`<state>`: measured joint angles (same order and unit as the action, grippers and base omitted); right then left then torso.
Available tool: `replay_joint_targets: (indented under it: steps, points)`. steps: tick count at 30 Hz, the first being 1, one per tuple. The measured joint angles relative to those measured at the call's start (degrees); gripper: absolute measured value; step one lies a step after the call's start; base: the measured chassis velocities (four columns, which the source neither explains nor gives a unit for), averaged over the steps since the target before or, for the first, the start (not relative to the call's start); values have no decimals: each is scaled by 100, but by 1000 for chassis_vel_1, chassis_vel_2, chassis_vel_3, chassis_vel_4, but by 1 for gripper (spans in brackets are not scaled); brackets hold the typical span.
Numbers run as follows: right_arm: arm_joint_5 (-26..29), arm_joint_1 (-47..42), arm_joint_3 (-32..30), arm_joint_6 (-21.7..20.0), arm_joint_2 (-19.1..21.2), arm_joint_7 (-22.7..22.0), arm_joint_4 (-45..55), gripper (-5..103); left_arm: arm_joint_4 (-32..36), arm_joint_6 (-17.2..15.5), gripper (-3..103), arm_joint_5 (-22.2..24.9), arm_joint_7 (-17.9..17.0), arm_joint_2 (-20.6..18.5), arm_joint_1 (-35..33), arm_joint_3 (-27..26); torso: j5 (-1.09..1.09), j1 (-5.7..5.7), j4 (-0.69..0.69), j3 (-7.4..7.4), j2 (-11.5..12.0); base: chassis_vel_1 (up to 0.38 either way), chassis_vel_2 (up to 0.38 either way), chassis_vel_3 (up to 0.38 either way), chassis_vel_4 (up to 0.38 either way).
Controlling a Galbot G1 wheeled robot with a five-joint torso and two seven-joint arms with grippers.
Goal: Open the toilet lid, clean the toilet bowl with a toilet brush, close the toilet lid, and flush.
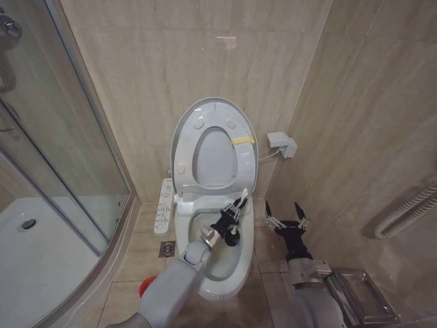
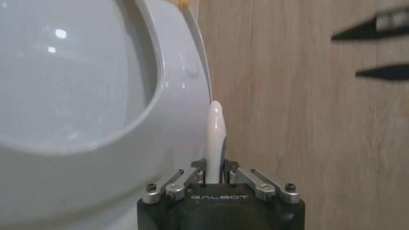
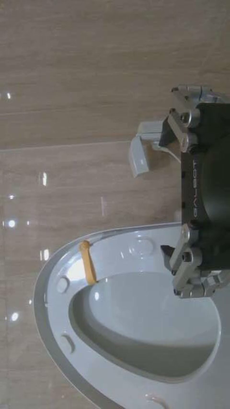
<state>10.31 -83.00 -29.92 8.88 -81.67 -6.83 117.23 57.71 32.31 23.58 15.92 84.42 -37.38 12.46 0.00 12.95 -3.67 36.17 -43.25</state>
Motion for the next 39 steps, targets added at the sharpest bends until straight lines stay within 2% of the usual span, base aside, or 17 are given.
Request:
replay_joint_targets:
  steps: [4, 12, 21, 24, 27, 31, 38, 39]
  points:
    - [0, 0, 0, 0, 0, 0, 0, 100, -224, 38, 18, -13, 61, 45, -22, -68, 0, 0, 1, 0, 0, 0, 0, 0, 0]
    - [0, 0, 0, 0, 0, 0, 0, 100, -33, -12, 18, 23, 42, 66, 115, -104, 0, 0, 0, 0, 0, 0, 0, 0, 0]
    - [0, 0, 0, 0, 0, 0, 0, 100, -257, 88, 18, -20, 136, 89, -133, -71, 0, 0, 0, 0, 0, 0, 0, 0, 0]
    - [0, 0, 0, 0, 0, 0, 0, 100, -41, 40, 18, -23, 146, -5, -192, -149, 0, 0, 0, 0, 0, 0, 0, 0, 0]
    - [0, 0, 0, 0, 0, 0, 0, 100, 529, -148, 18, -15, 162, -245, -434, -419, -1, 0, 1, 0, 0, 0, 0, 0, 0]
    - [0, 0, 0, 0, 0, 0, 0, 100, 1047, -222, 18, -68, 134, -511, -694, -650, 0, 0, 3, 0, 0, 0, 0, 0, 0]
    - [0, 0, 0, 0, 0, 0, 0, 100, 2330, -486, 18, -254, -233, -952, -1251, -1076, -2, 0, 0, 0, 0, 0, 0, 0, 0]
    - [0, 0, 0, 0, 0, 0, 0, 100, 2330, -486, 18, -254, -233, -952, -1251, -1076, -2, 0, 0, 0, 0, 0, 0, 0, 0]
